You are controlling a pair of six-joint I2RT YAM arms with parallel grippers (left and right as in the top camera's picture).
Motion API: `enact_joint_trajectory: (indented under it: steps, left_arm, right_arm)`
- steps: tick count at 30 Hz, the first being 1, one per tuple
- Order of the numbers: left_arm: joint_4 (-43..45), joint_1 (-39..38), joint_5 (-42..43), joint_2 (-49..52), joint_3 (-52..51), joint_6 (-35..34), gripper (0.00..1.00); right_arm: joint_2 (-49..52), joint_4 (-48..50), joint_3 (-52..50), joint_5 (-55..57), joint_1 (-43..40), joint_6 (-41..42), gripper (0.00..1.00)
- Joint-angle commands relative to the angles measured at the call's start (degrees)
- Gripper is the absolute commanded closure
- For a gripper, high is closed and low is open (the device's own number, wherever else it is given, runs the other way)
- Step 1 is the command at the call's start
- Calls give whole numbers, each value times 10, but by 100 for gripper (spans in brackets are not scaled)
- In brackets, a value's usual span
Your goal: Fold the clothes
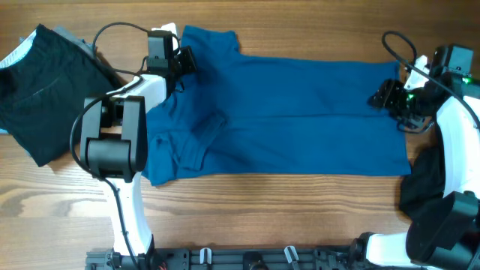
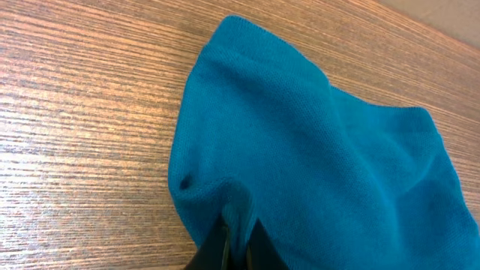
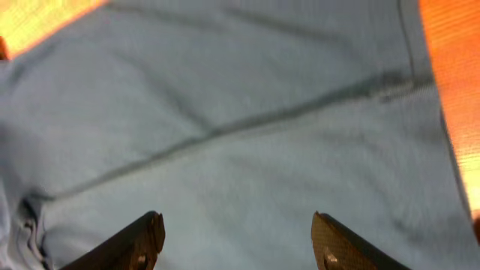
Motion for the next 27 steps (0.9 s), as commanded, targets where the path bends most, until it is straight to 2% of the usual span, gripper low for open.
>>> enact_joint_trajectory:
  steps: [1, 4, 10, 18, 23, 24, 25, 26, 27]
  left_arm:
    - [-21, 0, 7, -47, 0, 1, 96]
    - [-109, 0, 14, -94, 0, -2, 96]
    - [-238, 0, 28, -113, 0, -1, 81]
    - [-305, 0, 28, -113, 0, -1, 82]
    - [-305, 0, 28, -113, 0, -1, 82]
    - [-304, 0, 28, -113, 0, -1, 81]
    - [-303, 0, 28, -113, 0, -1, 81]
    - [-300, 0, 28, -113, 0, -1, 80]
    - [-293, 0, 28, -113, 0, -1, 80]
  right_arm:
    - [14, 50, 3, -9, 3, -10, 31]
    - [58, 173, 3, 0, 3, -11, 31]
    - [195, 410, 3, 56, 3, -11, 27]
    - [311, 596, 3, 174, 3, -10, 26]
    - [354, 630, 3, 174, 3, -4, 28]
    - [361, 630, 3, 173, 3, 7, 35]
    - [363, 628, 3, 170, 3, 11, 53]
    - [363, 628, 3, 167, 3, 23, 89]
    - [363, 628, 3, 167, 3, 36, 96]
